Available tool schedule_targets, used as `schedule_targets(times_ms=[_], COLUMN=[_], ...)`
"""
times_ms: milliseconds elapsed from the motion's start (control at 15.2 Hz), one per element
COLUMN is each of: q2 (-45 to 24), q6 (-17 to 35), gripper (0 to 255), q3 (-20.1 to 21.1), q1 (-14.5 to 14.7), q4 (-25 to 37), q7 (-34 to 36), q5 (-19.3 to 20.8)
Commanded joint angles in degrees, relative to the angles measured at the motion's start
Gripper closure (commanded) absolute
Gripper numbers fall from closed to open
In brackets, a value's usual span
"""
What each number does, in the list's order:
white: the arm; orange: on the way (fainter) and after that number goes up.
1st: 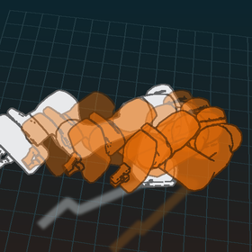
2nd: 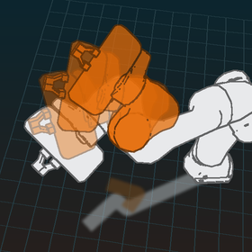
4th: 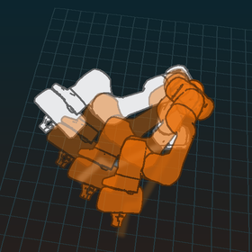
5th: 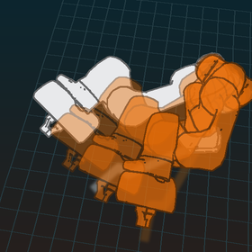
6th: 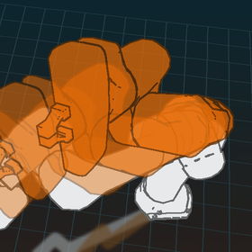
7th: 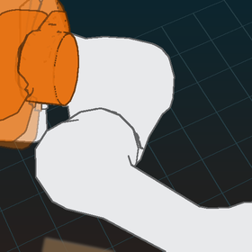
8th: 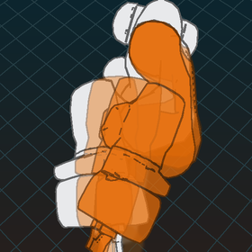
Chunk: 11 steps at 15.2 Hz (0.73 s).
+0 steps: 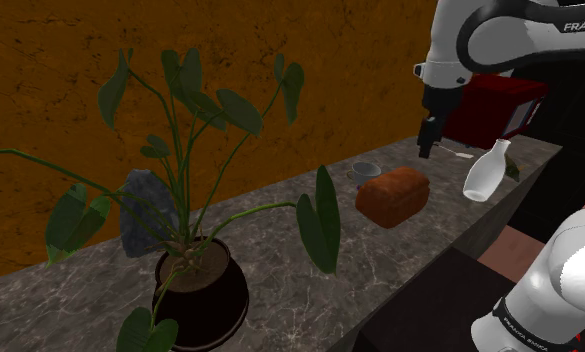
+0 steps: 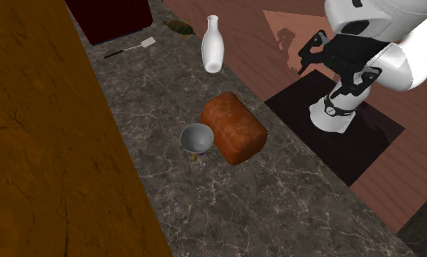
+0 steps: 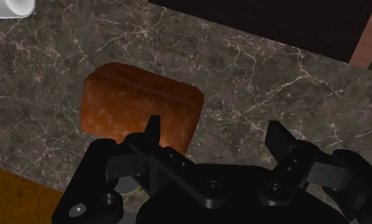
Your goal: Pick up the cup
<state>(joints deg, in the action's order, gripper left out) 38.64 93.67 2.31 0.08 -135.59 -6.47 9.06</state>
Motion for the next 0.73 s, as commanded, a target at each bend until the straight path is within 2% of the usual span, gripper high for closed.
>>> schedule_targets(times_ms=[0,660], q2=[-2.9,-22.0], q6=[3.9,19.8], gripper=[0,0], q3=[-0.2,-1.0], q1=[-0.5,-3.6], q4=[-0.9,2.1], q7=[0.3,3.2], q5=[1.2,8.0])
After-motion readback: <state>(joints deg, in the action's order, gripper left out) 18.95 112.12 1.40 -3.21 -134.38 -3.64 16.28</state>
